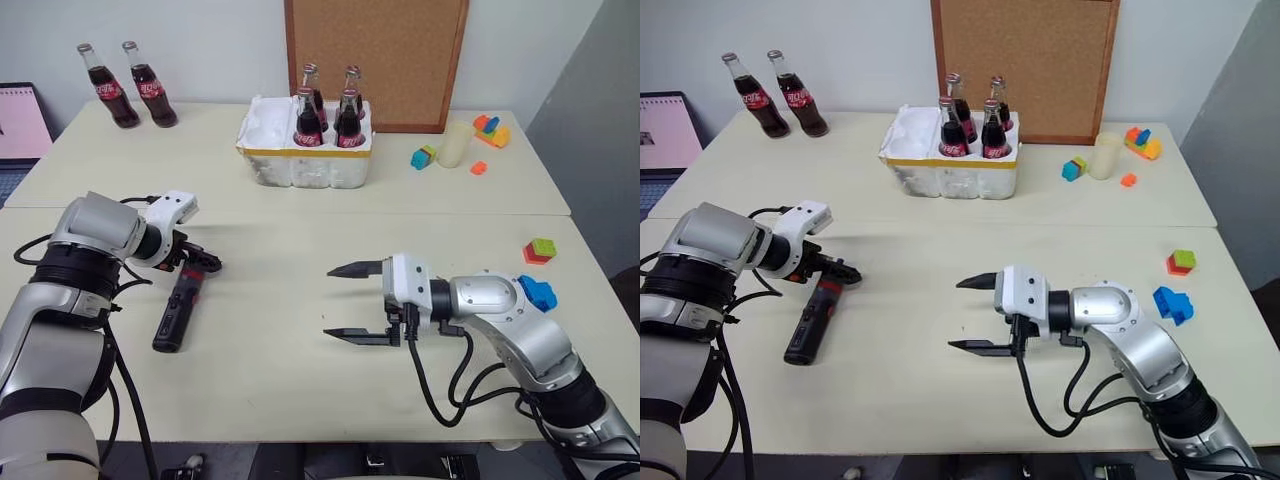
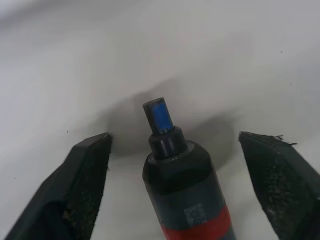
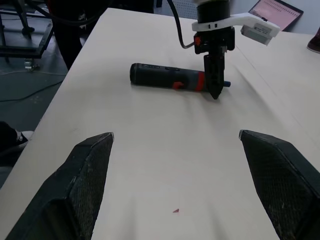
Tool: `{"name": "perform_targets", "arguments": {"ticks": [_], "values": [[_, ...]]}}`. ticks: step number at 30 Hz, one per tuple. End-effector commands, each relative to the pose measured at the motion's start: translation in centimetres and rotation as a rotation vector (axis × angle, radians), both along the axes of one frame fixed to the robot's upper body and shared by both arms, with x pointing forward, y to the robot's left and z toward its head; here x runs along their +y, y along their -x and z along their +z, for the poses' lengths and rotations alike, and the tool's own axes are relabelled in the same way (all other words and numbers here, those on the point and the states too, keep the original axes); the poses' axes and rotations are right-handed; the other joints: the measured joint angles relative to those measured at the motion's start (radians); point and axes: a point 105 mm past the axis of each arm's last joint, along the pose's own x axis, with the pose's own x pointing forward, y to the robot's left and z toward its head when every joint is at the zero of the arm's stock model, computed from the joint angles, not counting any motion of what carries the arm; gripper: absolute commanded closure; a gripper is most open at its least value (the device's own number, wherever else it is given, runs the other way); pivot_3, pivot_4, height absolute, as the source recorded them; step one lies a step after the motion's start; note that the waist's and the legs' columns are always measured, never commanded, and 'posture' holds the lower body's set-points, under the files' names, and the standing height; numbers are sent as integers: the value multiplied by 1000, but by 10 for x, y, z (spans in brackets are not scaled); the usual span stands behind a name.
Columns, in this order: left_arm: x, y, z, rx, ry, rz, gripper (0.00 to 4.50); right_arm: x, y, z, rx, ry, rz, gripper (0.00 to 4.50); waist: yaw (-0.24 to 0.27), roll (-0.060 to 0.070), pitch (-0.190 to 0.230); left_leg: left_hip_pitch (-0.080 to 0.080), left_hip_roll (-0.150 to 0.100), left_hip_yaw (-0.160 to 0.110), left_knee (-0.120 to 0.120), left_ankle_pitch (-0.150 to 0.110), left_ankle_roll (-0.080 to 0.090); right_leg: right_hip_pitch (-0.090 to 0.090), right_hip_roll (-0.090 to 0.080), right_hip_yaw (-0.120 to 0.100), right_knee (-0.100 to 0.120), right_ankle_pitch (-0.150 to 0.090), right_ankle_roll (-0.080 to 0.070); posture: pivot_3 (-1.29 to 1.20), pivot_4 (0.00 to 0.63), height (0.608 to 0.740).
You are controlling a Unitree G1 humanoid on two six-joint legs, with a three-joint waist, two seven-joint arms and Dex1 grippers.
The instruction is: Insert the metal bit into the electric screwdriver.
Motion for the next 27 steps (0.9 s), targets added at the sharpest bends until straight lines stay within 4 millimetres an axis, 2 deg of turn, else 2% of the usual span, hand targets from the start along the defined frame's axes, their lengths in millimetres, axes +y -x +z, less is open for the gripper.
{"name": "perform_targets", "arguments": {"ticks": [1,8,15,20,27], "values": [[6,2,3,4,-8,16,1168,-5,2,22,-77,-37,-5,249,0,0,0,0,0,0,0,0,0,0,0,0,0,0,0,0,150,740],[6,4,7,6,1,18,2732,-9,2,27,-83,-41,-13,249,-1,0,0,0,0,0,1,0,0,0,-1,0,3,0,0,0,150,740],[1,9,12,1,29,26,2850,-8,5,27,-82,-43,-5,249,-3,0,0,1,0,0,1,0,0,0,-1,0,4,0,0,0,150,740],[-13,5,28,-43,83,28,2864,-9,8,27,-78,-47,-6,249,-1,0,0,0,0,-1,2,0,0,0,-2,0,4,0,0,0,150,740],[-62,-3,80,-235,221,-131,2882,-15,8,35,-65,-75,-45,249,6,0,0,-2,0,-2,5,0,0,0,-3,-2,5,0,0,0,150,740]]}}
